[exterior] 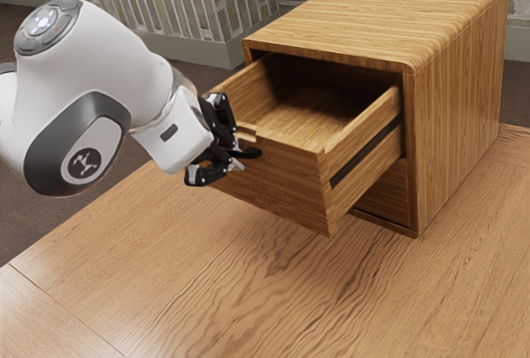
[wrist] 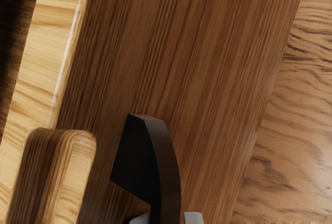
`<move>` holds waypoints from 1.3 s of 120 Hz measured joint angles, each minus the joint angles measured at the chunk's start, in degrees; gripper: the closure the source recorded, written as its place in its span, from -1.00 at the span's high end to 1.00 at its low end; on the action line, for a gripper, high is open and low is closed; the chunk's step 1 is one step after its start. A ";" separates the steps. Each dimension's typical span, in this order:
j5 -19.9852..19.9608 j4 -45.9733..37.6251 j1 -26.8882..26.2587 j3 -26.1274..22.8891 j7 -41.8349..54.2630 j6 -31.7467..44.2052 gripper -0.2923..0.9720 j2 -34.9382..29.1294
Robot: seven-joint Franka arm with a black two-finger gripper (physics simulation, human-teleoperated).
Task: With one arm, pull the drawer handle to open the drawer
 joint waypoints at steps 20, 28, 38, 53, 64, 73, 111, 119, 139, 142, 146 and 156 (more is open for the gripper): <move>-0.04 -2.26 -0.20 0.72 -0.48 -0.08 -0.60 -2.40; 0.12 -3.21 -0.26 1.43 -0.66 -0.09 -0.62 -3.43; 0.23 -3.89 -0.21 1.70 -0.86 -0.31 -0.60 -4.41; 0.45 -4.71 -0.12 1.62 -1.04 -0.66 -0.58 -5.57; 0.57 -5.53 -0.01 1.30 -1.24 -0.79 -0.59 -6.28; 0.35 -6.04 0.01 1.10 -1.33 -1.02 -0.56 -7.04; 0.05 -6.30 -0.08 1.26 -1.32 -2.40 -0.34 -9.14; 0.00 -6.10 -0.09 1.28 -1.33 -2.71 -0.31 -10.02; -0.06 3.06 -0.20 0.36 -1.79 -6.45 0.00 -10.30; 0.02 5.35 -0.20 0.13 -2.24 -7.95 0.06 -9.83; 0.23 8.51 -0.13 -0.01 -3.12 -10.53 0.13 -9.35; 1.42 19.05 0.03 0.15 -6.72 -19.71 0.26 -5.68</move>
